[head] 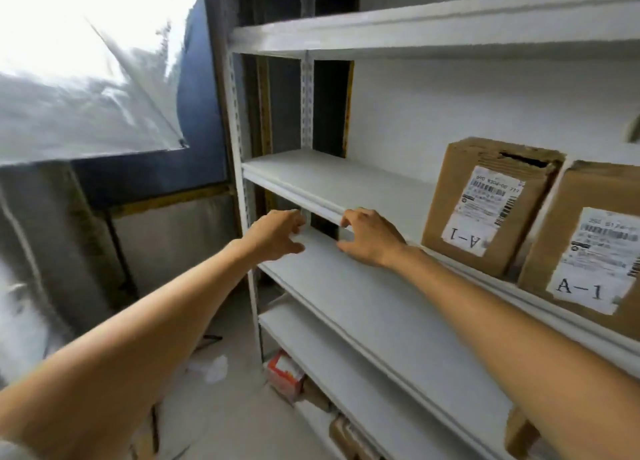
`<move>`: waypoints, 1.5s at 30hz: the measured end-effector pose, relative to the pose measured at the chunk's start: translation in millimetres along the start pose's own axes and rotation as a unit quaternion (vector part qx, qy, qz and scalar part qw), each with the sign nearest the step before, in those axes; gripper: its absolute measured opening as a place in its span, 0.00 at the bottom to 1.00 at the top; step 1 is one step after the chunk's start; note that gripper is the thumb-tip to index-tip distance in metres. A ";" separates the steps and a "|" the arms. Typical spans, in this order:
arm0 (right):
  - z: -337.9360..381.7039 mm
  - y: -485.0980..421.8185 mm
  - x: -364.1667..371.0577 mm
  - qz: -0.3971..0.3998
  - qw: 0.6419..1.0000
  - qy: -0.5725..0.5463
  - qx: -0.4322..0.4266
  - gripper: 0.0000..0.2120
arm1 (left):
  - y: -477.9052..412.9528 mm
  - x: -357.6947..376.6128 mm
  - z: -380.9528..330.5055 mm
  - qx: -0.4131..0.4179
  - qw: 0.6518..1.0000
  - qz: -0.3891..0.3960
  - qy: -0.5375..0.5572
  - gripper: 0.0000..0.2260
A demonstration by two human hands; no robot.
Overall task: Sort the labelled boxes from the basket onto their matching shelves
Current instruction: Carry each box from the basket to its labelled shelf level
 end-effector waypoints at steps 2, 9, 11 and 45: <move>33.1 3.5 19.6 0.022 0.998 -0.021 -0.051 0.18 | 43.8 -2.2 21.5 -0.064 0.998 -0.019 -0.008 0.22; 200.2 77.3 97.5 0.113 0.948 -0.074 -0.287 0.20 | 250.1 -3.0 94.3 -0.292 0.955 -0.048 -0.005 0.20; 251.1 111.0 115.0 0.139 0.923 -0.079 -0.350 0.21 | 317.2 -6.0 106.5 -0.347 0.937 -0.052 0.004 0.21; 689.7 776.4 249.0 0.332 0.493 0.095 -0.798 0.22 | 1156.2 125.3 -55.7 -0.815 0.541 -0.166 0.125 0.20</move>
Point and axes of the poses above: each hand's wrist, its own y-axis away from the middle knuckle, its own x-axis out of the palm, z = x × y, the point moved 9 cm from there along -y, towards the middle knuckle, and after that the axes turned 6 degrees about z, right-handed, at the moved point
